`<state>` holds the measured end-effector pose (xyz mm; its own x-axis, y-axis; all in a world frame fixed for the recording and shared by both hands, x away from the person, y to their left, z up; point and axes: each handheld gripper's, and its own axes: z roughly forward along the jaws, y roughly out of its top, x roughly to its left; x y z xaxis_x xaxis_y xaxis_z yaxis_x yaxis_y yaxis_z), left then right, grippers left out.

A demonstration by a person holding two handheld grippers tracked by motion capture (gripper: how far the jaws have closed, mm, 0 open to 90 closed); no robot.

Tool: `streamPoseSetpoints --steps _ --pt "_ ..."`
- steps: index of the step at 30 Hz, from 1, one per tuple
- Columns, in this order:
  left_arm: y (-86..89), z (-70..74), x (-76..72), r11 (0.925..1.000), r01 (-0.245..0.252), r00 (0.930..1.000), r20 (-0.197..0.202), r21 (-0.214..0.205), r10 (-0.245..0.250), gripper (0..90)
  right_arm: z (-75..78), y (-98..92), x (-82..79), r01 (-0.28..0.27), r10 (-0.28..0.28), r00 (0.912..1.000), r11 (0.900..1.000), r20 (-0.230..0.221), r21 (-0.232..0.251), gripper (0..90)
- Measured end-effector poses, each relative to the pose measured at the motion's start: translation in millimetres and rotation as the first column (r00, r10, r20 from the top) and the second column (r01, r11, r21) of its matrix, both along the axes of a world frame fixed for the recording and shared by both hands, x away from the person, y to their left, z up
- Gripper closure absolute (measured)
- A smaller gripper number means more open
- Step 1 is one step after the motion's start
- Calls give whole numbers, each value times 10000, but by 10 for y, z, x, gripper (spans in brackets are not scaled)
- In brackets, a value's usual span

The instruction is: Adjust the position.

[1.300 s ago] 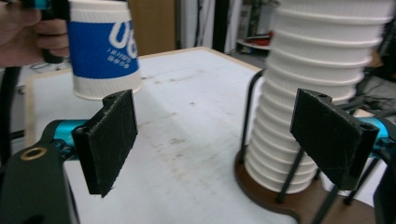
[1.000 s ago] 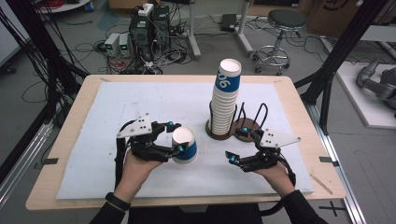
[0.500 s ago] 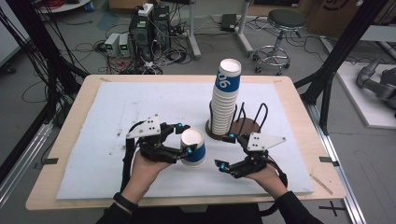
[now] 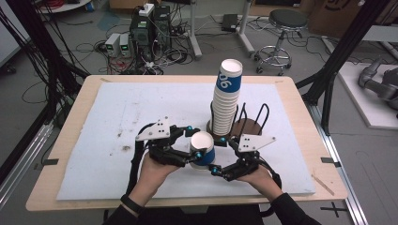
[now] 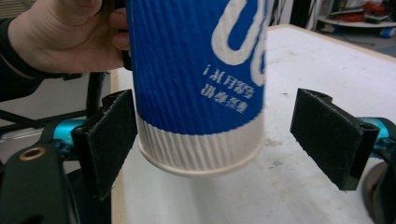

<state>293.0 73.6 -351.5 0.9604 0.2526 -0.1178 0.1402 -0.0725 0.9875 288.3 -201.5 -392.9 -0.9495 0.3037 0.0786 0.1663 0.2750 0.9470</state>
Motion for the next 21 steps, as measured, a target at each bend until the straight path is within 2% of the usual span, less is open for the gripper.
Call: streamPoseSetpoints --steps 8,11,15,17,21 --pt "-79 -10 -29 9998 179 9998 119 -64 -178 306 -14 72 -12 -276 276 9994 9996 -224 -5 152" --pt "-98 -15 -35 9995 307 9994 153 -65 -306 306 -19 102 -26 -363 360 9992 9992 -179 -183 154" --pt "-98 -19 -32 9994 339 9994 76 3 -339 305 -18 105 -16 -444 442 9990 9983 -67 -378 207" --pt "-91 -8 -26 9990 418 9991 10 169 -418 302 -9 91 -12 -508 507 9987 9976 -33 -481 228" --pt "-67 73 -2 9922 798 9963 -387 954 -764 249 28 79 -16 -595 620 9978 9931 216 -1009 238"
